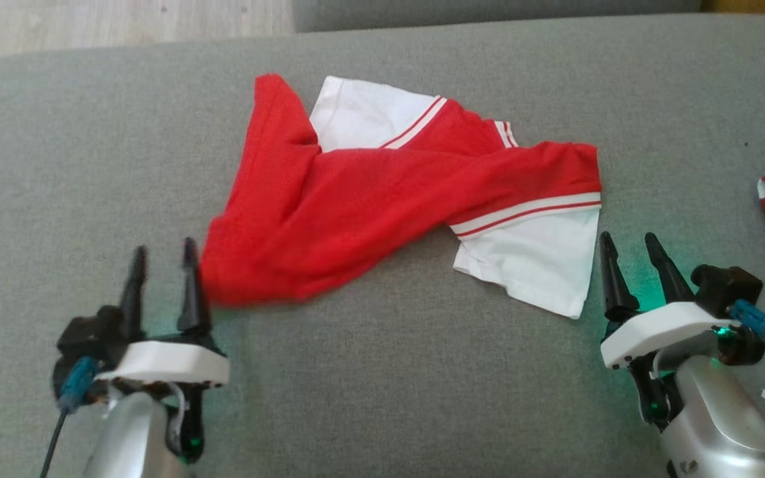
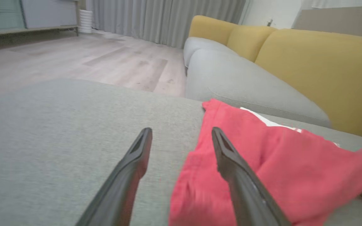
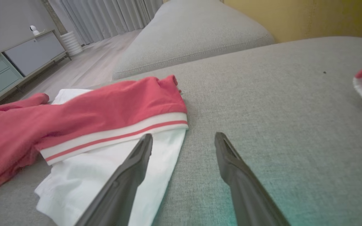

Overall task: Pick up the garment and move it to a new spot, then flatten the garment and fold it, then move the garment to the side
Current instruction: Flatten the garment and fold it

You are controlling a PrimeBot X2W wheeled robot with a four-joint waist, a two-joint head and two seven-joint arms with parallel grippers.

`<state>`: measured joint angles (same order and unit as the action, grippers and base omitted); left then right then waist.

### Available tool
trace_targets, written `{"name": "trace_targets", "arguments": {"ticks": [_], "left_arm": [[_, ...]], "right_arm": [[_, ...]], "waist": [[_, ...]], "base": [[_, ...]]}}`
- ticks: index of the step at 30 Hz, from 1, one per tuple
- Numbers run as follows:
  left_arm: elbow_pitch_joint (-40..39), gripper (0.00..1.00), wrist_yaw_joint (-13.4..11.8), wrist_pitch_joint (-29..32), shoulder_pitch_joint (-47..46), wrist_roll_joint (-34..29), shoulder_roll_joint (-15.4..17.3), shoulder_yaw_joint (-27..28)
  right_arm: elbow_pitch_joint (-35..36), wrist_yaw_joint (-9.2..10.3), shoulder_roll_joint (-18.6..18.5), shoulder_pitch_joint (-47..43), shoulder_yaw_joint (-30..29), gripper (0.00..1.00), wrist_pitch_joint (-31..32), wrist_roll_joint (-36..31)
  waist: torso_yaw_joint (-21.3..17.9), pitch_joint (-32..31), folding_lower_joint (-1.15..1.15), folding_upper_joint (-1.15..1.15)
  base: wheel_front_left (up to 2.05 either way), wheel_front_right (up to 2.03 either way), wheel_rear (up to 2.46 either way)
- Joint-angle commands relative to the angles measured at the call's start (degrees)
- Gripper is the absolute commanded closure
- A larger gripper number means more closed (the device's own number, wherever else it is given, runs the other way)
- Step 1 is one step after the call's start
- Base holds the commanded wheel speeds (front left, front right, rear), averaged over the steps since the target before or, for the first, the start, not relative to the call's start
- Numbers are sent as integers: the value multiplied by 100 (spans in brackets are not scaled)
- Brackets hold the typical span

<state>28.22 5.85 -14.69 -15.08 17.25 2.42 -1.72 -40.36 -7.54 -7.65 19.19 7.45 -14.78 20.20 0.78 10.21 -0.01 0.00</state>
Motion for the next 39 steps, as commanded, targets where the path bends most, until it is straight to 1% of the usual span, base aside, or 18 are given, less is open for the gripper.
{"name": "trace_targets", "arguments": {"ticks": [1, 4, 6, 7, 11, 13, 16, 21, 30, 32, 36, 39], "left_arm": [[-220, 0, -188, -30, 10, -173, 50, 334], [-397, 0, -407, -30, 200, -394, 48, 393], [-498, 0, -496, -30, 326, -538, 47, 353], [-498, 0, -496, -30, 326, -538, 47, 353], [-630, 0, -574, -30, 542, -795, 47, 267], [-626, 0, -549, -30, 679, -875, 47, 210], [-558, 0, -501, -30, 893, -874, 46, 135], [-479, 0, -473, -30, 1128, -777, 46, -8], [-430, 0, -482, -30, 1139, -743, 46, -94], [-369, 0, -412, -30, 1086, -721, 46, -139], [-84, 0, -148, -30, 833, -583, 46, -245], [124, 0, -51, -30, 580, -500, 46, -245]], "right_arm": [[197, 5, 30, -45, 124, 0, -22, 1], [366, 5, 89, -108, 29, 0, -22, -151], [527, 5, 143, -188, -87, 0, -22, -358], [527, 5, 143, -188, -87, 0, -22, -358], [849, 5, 318, -419, -342, 0, -22, -810], [925, 5, 396, -561, -407, 0, -22, -961], [911, 5, 455, -770, -348, 0, -22, -1035], [799, 5, 474, -955, -151, 0, -22, -867], [710, 5, 476, -877, 0, 0, -22, -782], [715, 5, 476, -844, 34, 0, -22, -788], [725, 5, 477, -766, 138, 0, -22, -779], [713, 5, 477, -695, 192, 0, -22, -765]], "waist": [[0, -93, 1, 0], [-6, -190, 1, 0], [0, -289, 1, 0], [0, -289, 1, 0], [-9, -493, 1, 0], [-24, -610, 1, 0], [-48, -778, 1, 0], [-74, -888, 1, 0], [-102, -894, 1, 0], [-95, -836, 1, 0], [-83, -643, 1, 0], [-79, -470, 1, 0]], "base": [[0, 0, 0], [0, 0, 0], [0, 0, 0], [0, 0, 0], [0, 0, 0], [0, 0, 0], [0, 0, 0], [0, 0, 0], [0, 0, 0], [0, 0, 0], [0, 0, 0], [0, 0, 0]]}}
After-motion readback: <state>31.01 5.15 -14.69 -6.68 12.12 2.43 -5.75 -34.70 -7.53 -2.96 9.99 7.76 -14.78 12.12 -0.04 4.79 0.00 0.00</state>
